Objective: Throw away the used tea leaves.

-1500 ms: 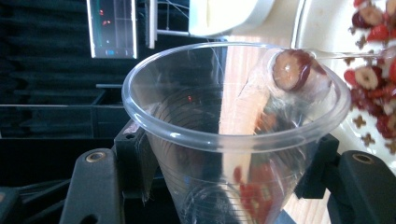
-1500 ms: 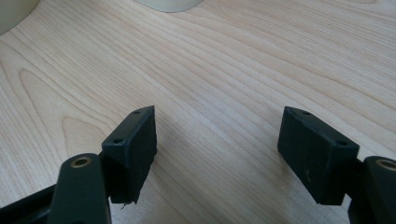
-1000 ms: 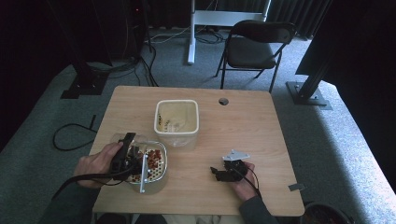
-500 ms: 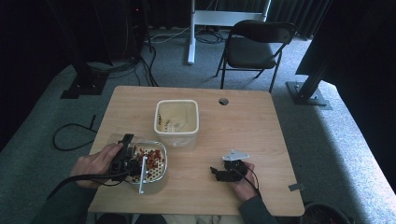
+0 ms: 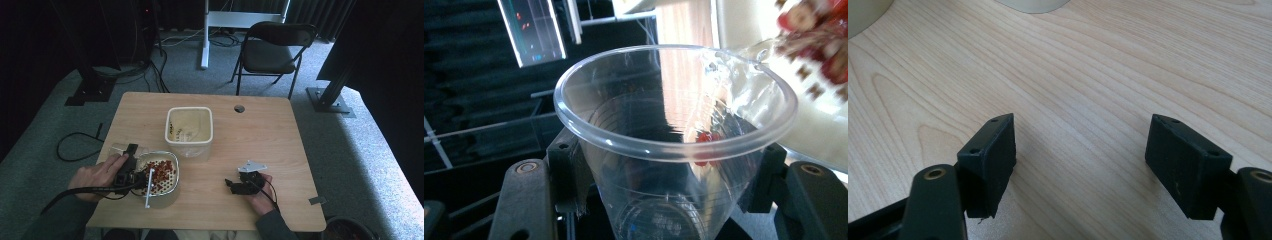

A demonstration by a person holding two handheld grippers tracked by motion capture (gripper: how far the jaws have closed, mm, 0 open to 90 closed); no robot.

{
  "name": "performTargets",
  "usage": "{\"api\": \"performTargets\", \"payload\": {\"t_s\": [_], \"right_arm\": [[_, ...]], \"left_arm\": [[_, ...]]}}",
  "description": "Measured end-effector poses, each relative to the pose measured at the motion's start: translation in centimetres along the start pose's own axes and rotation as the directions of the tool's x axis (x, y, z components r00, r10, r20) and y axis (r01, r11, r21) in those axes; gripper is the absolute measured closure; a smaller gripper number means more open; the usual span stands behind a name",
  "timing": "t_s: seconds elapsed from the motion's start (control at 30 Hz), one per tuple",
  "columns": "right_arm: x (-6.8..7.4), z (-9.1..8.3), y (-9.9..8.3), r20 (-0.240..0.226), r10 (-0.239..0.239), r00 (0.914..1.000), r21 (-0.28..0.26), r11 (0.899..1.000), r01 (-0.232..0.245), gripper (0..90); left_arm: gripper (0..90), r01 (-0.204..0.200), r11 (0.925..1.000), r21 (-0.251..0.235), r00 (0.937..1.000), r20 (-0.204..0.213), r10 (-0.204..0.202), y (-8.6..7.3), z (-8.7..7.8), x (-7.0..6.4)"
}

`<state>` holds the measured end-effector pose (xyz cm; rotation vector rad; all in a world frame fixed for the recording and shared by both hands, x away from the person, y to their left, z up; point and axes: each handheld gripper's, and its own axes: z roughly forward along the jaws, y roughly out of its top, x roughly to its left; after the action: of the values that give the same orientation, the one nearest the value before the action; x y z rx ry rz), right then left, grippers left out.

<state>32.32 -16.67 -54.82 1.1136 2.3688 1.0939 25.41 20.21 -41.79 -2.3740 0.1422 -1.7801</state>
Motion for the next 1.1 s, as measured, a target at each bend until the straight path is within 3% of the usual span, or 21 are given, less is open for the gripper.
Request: {"api": "performTargets", "payload": {"t_s": [0.17, 0.37, 0.5, 0.6, 0.77, 1.1], "right_arm": [[0.0, 0.0, 0.0, 0.002, -0.004, 1.0, 0.0, 1.0, 0.004, 27.9], [0.0, 0.0, 0.0, -0.001, 0.0, 1.0, 0.0, 1.0, 0.0, 27.9], [0.0, 0.0, 0.0, -0.002, -0.001, 1.0, 0.0, 1.0, 0.001, 28.0], [0.0, 0.1, 0.1, -0.002, -0.003, 1.0, -0.001, 1.0, 0.003, 27.9], [-0.1, 0.1, 0.1, -0.01, 0.003, 0.9999, -0.003, 1.0, -0.003, 28.0], [0.0, 0.2, 0.2, -0.006, -0.005, 1.0, 0.001, 1.0, 0.005, 27.9]], "left_arm": [[37.4, -0.012, 0.9995, -0.029, 0.9999, -0.008, 0.011, 0.9, -0.4, 0.3], [37.4, 0.007, 0.9997, 0.025, 1.0, 0.001, -0.007, -0.7, 0.0, 0.1], [37.4, 0.008, 1.0, 0.006, 0.9999, -0.011, -0.008, -0.2, -0.3, 0.3], [37.5, -0.027, 0.9996, -0.011, 0.9996, -0.01, 0.027, 0.6, -0.6, 0.3], [37.6, -0.036, 0.9981, 0.049, 0.9993, 0.0, 0.036, -0.5, -0.4, 0.1], [37.6, -0.124, 0.9913, 0.043, 0.9922, -0.006, 0.125, 0.3, -0.6, -0.4]]}}
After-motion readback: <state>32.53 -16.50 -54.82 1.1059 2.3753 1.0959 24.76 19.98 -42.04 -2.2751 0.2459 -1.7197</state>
